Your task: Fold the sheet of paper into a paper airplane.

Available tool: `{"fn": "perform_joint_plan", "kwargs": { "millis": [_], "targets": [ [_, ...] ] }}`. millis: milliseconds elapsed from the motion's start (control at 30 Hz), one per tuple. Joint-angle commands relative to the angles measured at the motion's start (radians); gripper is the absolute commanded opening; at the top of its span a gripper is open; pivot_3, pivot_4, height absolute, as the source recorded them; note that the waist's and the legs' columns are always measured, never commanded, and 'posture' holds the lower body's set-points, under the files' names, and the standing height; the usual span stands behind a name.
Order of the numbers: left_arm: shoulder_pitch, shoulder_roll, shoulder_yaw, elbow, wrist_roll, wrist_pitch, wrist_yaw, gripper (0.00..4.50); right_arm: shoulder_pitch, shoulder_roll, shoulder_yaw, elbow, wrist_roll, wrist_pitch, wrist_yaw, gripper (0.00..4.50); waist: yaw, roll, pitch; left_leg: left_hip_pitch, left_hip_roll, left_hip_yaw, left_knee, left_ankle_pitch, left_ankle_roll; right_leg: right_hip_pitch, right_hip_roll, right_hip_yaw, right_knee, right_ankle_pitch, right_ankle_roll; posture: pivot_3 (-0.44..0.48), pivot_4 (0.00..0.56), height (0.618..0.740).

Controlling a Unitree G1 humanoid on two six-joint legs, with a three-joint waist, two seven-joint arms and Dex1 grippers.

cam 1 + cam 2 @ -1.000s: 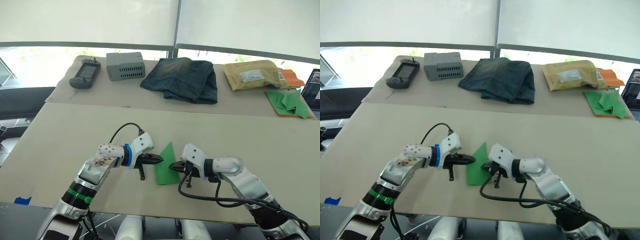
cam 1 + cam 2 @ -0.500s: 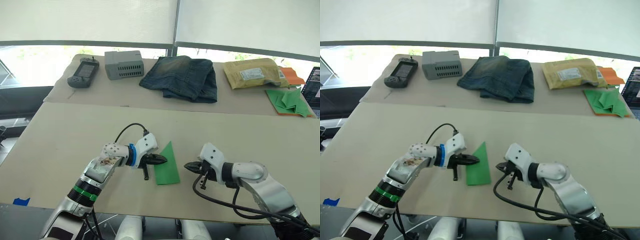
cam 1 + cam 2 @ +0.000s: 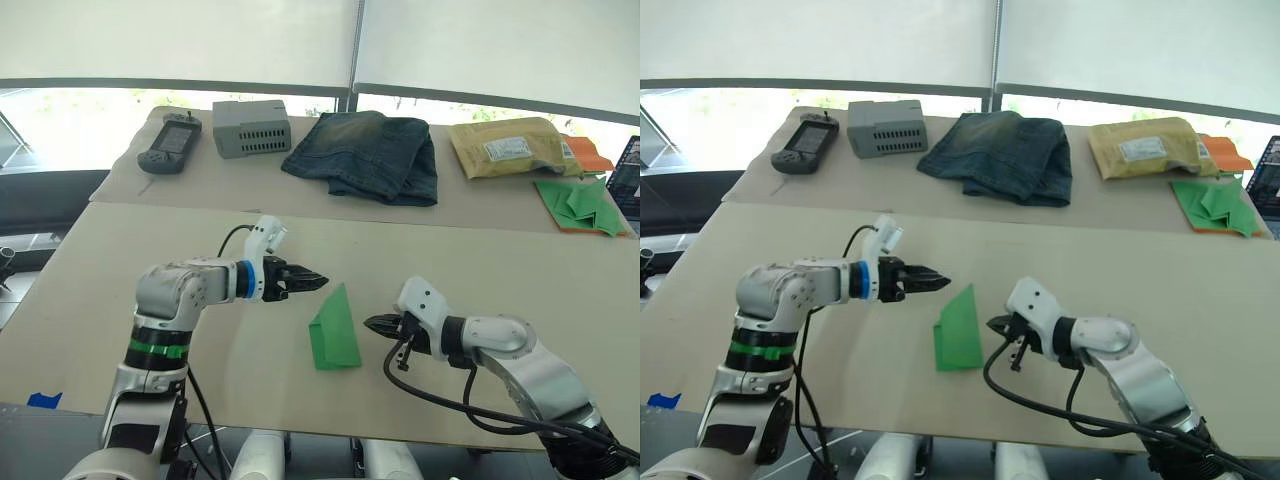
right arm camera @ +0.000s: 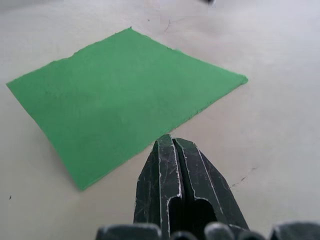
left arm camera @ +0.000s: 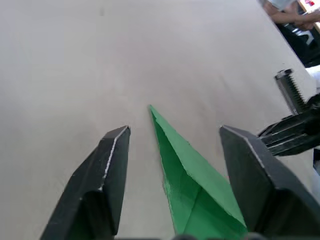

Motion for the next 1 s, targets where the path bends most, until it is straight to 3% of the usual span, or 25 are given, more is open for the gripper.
{"fn": "perform_joint_plan", "kwargs": {
  "millis": [33, 300, 600, 900, 1000],
  "targets": [
    [-0.098, -0.013, 0.029, 0.084, -0.063, 0.196, 0.020, 2.85, 0.002, -0.015, -0.024, -0.038, 0.006, -0.006, -0.015, 0.00, -0.004, 0.000, 0.000, 0.000, 0.000, 0.000, 0.000, 0.000, 0.000, 0.000, 0.000, 0.000, 0.000, 0.000, 0.000, 0.000, 0.150, 0.728],
    [-0.243, 0.005, 0.001, 0.358, -0.192, 0.213, 0.049, 2.85, 0.019, -0.017, -0.024, -0.046, -0.004, -0.009, -0.055, 0.00, -0.003, 0.000, 0.000, 0.001, 0.000, 0.000, 0.000, 0.001, -0.001, -0.001, 0.000, 0.000, 0.002, 0.000, -0.001, 0.000, 0.150, 0.728],
    [-0.272, 0.008, -0.110, 0.393, -0.281, 0.213, 0.049, 2.85, 0.020, -0.019, -0.024, -0.048, -0.012, -0.005, -0.094, 0.00, -0.001, 0.000, 0.000, 0.001, 0.000, 0.000, 0.000, 0.002, -0.002, -0.001, 0.000, 0.001, 0.002, 0.001, -0.001, 0.000, 0.150, 0.728],
    [-0.280, -0.029, -0.031, 0.463, -0.328, 0.213, 0.121, 0.04, 0.008, -0.022, -0.021, -0.032, -0.018, -0.013, -0.103, 0.00, 0.000, 0.000, 0.000, 0.001, 0.000, 0.000, 0.000, 0.002, -0.002, -0.001, 0.000, 0.001, 0.002, 0.001, -0.002, 0.000, 0.150, 0.728],
    [-0.281, -0.059, 0.103, 0.502, -0.328, 0.213, 0.220, 0.04, -0.003, -0.025, -0.026, -0.023, -0.021, -0.019, -0.101, 0.00, 0.001, 0.000, 0.000, 0.001, 0.000, 0.000, 0.000, 0.002, -0.002, -0.001, 0.000, 0.001, 0.003, 0.001, -0.002, 0.000, 0.150, 0.728]
  ]
}}
